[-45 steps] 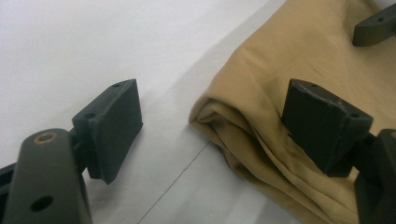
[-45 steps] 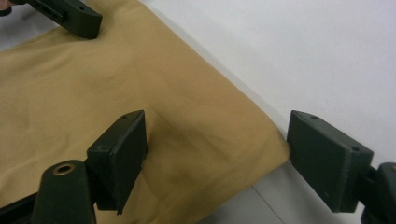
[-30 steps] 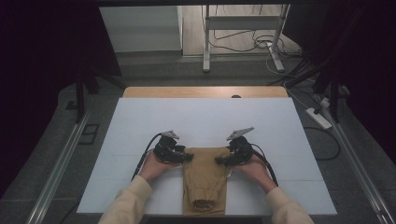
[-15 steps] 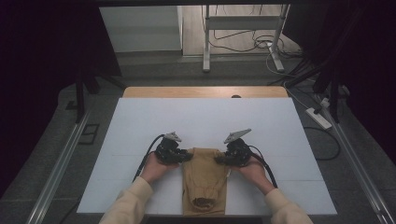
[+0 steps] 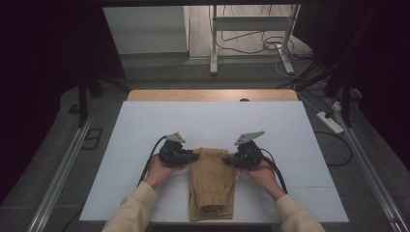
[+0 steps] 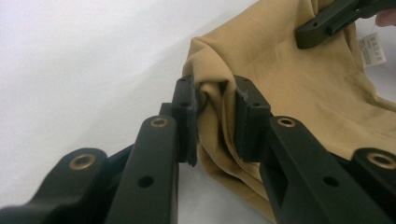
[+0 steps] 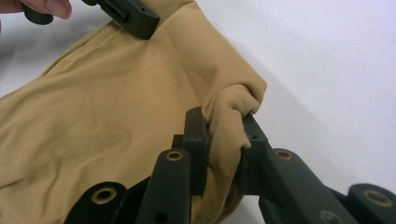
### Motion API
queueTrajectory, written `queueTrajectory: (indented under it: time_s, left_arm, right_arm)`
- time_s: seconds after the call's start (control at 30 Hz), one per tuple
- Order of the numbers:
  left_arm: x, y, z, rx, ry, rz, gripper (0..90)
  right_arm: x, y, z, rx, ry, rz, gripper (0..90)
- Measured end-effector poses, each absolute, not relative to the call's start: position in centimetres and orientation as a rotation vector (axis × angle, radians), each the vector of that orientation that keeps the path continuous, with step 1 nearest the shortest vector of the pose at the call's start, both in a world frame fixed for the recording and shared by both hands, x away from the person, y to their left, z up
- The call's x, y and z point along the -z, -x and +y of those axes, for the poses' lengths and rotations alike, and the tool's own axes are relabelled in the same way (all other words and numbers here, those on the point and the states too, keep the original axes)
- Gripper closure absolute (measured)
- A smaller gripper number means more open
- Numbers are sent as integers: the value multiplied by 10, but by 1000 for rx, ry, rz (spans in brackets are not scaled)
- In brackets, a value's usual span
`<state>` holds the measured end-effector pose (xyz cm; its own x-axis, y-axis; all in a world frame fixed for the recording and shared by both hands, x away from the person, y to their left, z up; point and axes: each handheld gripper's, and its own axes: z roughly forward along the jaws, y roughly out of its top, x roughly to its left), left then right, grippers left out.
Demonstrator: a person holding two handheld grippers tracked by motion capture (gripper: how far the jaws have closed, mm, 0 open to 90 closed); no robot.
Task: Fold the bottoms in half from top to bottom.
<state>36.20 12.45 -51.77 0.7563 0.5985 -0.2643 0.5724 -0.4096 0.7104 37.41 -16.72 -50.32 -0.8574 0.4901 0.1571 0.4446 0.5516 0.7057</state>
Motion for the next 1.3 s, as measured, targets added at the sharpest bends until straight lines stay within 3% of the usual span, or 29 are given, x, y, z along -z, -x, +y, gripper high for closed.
queueTrajectory:
  time_s: [1.3]
  left_arm:
    - [490,-445,122,-151,-2081,905,724]
  right_arm:
    - [477,-445,-158,-1154,-889,2541,782]
